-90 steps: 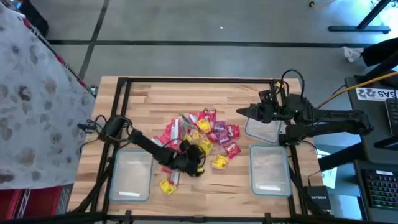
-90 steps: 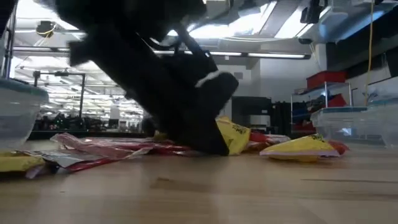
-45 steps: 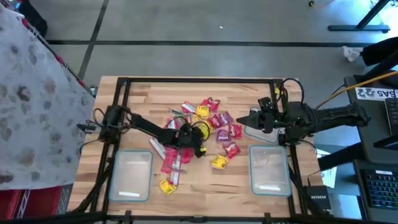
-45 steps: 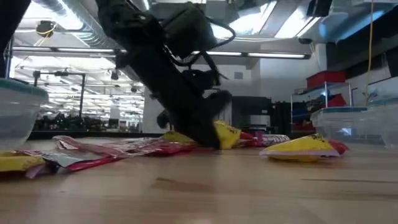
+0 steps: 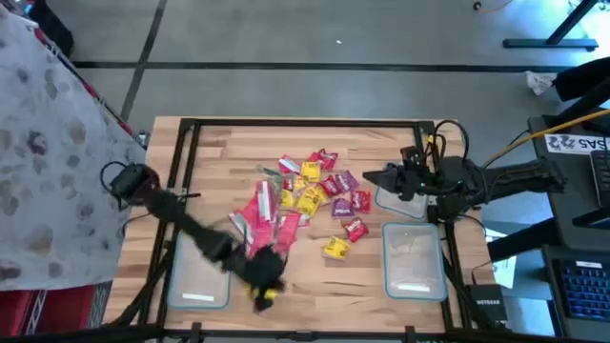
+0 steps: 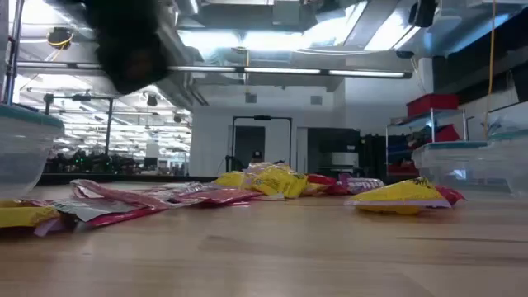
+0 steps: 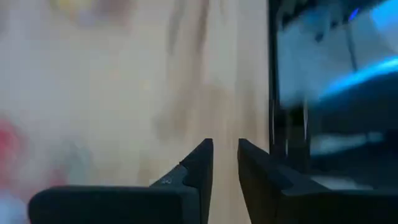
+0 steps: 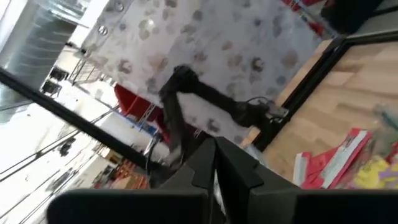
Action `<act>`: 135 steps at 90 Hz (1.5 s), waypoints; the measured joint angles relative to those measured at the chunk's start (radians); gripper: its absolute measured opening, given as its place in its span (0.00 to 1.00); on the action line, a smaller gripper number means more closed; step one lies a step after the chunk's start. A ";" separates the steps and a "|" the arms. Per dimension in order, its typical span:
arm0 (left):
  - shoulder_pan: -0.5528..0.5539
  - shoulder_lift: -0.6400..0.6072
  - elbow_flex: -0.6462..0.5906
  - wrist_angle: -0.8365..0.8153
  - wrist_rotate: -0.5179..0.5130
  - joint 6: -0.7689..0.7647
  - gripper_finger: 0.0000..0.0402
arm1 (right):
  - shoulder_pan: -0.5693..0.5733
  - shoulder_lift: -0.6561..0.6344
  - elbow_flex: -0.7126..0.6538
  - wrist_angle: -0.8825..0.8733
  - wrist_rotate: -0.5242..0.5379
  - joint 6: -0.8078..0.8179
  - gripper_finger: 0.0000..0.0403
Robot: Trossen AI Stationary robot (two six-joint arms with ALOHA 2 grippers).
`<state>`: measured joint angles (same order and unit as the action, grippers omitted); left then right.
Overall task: Sort candy
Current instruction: Open the rectangular transparent bin
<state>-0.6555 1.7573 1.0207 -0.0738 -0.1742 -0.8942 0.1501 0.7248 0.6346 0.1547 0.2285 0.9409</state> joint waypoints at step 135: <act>0.353 -0.083 0.039 -0.521 -0.027 0.060 0.13 | 0.001 0.000 0.000 0.005 0.022 -0.026 0.00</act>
<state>-0.3029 1.6739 1.0599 -0.5949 -0.2010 -0.8344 0.1513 0.7246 0.6346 0.1600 0.2504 0.9150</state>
